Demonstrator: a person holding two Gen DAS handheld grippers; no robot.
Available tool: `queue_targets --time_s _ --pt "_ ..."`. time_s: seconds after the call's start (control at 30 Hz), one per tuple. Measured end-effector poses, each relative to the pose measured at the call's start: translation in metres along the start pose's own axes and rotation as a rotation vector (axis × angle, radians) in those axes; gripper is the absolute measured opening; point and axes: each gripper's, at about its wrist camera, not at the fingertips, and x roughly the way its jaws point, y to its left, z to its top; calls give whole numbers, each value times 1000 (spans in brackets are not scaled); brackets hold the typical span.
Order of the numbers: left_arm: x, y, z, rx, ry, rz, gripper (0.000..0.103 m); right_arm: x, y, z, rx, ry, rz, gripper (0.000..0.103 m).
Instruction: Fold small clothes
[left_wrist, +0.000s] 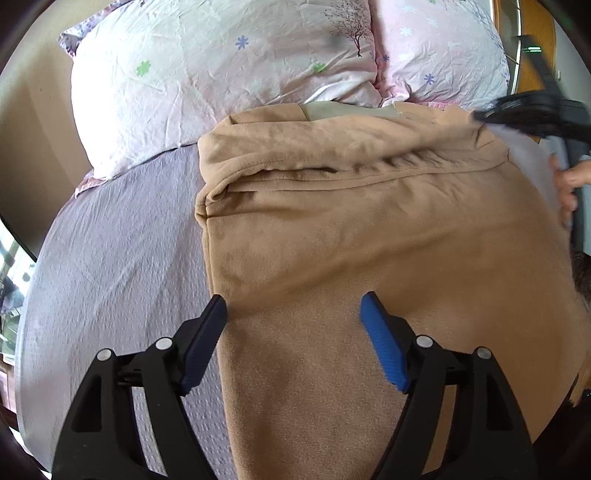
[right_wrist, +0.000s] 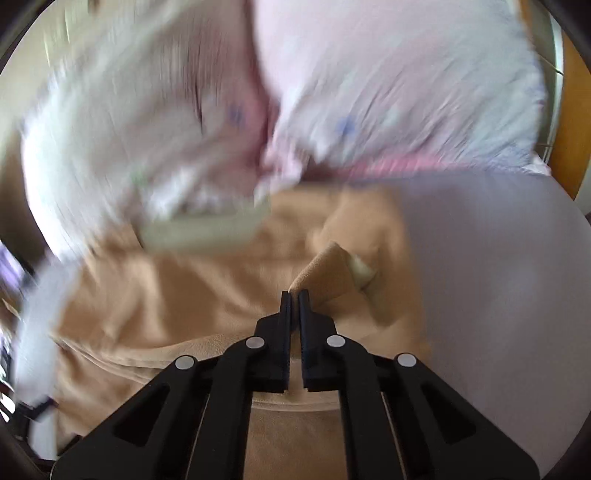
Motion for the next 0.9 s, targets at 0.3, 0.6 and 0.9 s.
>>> queue_targets --time_s 0.3,0.6,0.9 --pt "0 1 0 -16 1 -15 76 -17 -64 -22 195 131 -28 5" --pt "1 2 1 -27 6 -9 79 15 -31 11 151 145 77 38" --pt "1 3 1 -32 8 -18 79 20 -35 5 104 171 192 4"
